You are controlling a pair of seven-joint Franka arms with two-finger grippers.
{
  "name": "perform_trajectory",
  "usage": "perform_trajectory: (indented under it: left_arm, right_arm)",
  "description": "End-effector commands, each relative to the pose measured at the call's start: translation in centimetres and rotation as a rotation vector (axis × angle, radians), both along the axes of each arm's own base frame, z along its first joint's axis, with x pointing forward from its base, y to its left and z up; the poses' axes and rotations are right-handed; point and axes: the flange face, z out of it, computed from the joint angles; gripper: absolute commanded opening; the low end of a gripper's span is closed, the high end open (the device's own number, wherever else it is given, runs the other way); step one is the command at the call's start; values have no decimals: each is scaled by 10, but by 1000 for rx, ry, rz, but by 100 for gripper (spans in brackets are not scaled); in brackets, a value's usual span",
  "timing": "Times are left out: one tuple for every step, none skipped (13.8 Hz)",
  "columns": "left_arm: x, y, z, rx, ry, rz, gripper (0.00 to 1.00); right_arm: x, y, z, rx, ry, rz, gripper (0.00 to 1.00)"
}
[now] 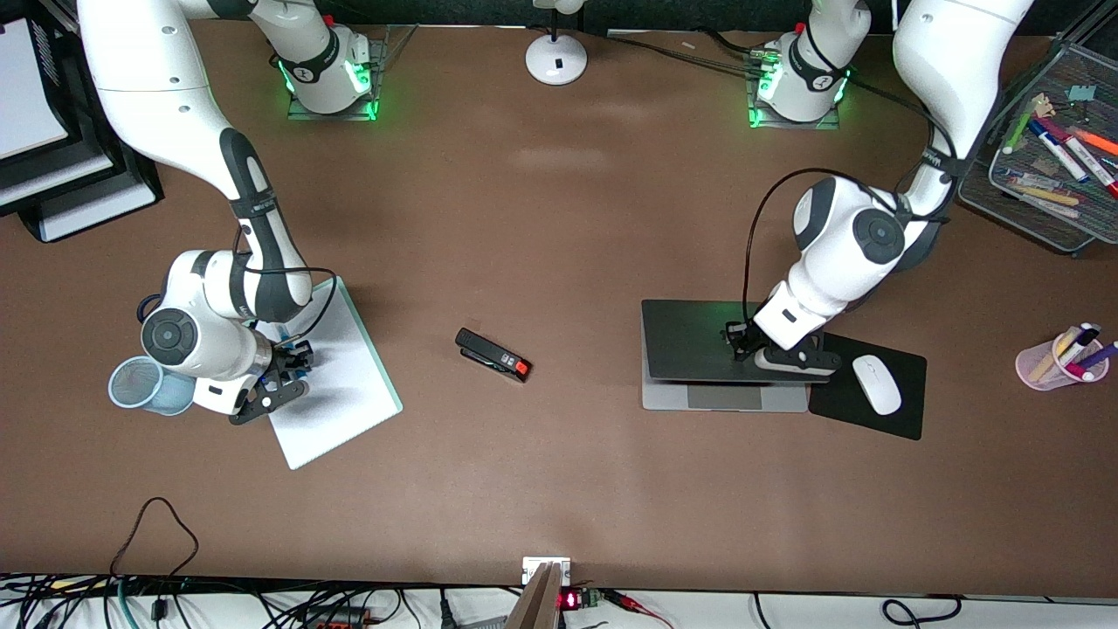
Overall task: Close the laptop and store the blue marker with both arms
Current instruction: 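Grasp the blue marker with the right gripper while the left gripper pushes the lid down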
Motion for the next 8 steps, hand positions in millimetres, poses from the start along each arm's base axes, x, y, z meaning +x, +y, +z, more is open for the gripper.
perform_trajectory:
  left_arm:
    - [17, 0, -15, 8, -11, -32, 0]
    - [22, 0, -29, 27, -9, -60, 0]
    - [31, 6, -40, 45, -12, -68, 0]
    - [36, 10, -52, 52, -7, -71, 0]
    - [37, 10, -61, 48, 2, -69, 0]
    - [37, 5, -64, 46, 6, -74, 0]
    - [38, 5, -70, 44, 11, -73, 0]
    - [42, 5, -74, 40, 10, -69, 0]
  right_arm:
    - [-1, 0, -6, 9, -4, 2, 37]
    - [-1, 1, -6, 9, -4, 4, 35]
    - [-1, 1, -6, 10, -4, 3, 34]
    - [-1, 1, -5, 11, -6, 1, 31]
    - [-1, 2, -5, 11, -6, 4, 28]
    - [-1, 2, -5, 11, -4, 3, 23]
    - [-1, 3, -5, 10, -4, 1, 20]
    - [-1, 4, -4, 10, -5, 0, 15]
